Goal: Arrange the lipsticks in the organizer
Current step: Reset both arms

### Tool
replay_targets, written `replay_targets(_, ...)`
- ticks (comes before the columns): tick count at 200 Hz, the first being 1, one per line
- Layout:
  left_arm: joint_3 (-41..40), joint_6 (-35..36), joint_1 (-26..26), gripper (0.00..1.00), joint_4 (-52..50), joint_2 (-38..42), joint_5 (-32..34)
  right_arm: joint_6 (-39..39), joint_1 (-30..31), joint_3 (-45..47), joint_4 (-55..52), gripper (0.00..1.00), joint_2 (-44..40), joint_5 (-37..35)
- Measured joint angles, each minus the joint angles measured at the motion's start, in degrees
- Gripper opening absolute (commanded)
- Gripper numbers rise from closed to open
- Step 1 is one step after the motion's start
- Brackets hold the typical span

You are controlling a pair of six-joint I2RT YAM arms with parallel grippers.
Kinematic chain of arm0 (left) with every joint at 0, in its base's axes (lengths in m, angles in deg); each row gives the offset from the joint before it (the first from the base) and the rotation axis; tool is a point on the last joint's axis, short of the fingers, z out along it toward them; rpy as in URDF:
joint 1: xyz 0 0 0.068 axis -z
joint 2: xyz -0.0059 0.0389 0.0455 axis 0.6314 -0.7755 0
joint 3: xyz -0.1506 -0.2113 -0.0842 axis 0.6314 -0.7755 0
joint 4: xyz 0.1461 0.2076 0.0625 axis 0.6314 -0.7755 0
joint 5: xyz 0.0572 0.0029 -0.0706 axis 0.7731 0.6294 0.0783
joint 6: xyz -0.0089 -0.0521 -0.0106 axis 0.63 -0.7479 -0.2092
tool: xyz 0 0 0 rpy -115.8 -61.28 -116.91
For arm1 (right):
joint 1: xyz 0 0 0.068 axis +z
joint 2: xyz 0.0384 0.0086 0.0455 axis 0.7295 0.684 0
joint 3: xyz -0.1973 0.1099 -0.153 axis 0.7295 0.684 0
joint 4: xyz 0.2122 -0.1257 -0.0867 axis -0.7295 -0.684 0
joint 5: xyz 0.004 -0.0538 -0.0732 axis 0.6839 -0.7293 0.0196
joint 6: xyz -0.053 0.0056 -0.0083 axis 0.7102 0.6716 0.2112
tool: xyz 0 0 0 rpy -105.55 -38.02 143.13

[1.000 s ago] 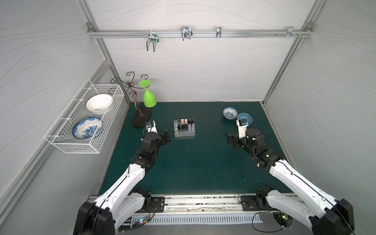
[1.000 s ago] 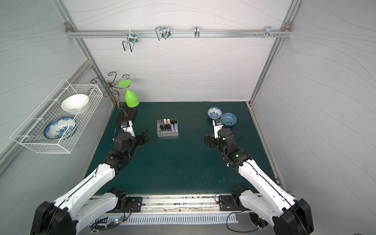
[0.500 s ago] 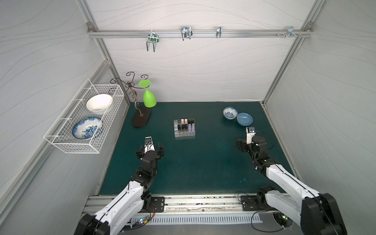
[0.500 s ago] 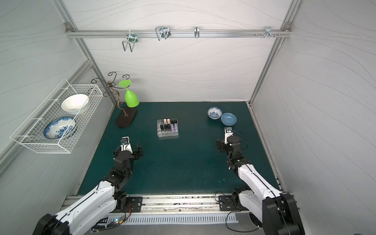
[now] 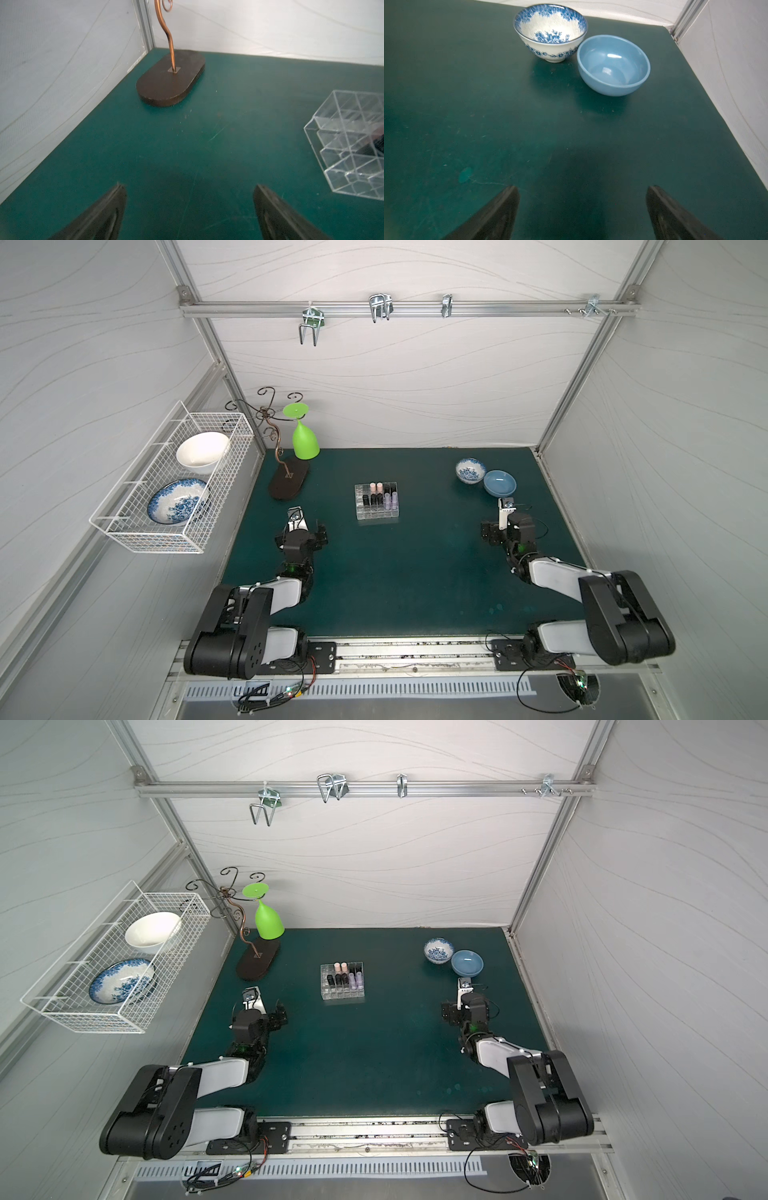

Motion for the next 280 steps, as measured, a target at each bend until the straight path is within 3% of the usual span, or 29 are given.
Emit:
replay_targets(40, 1.73, -0.90, -5.16, 1.00, 7.13, -11.30, -8.15, 0.59, -1.05, -2.82, 2.14, 0.99, 1.88, 5.70)
replay_targets(103, 7.30, 0.98, -5.25, 1.00, 4.15, -12.50, -18.10, -0.66, -5.07, -3.28, 8.09, 0.99, 9.25, 10.08)
replay_targets(142, 9.05, 1.60, -5.22, 1.00, 0.35, -12.61, -19.89, -0.61, -4.42, -0.90, 14.29, 0.99, 9.68, 10.38)
replay_targets(280, 9.55, 1.77, -5.16, 1.00, -2.25, -12.63, -20.68, -1.14, -5.60, -1.44, 14.86, 0.99, 9.88, 13.62)
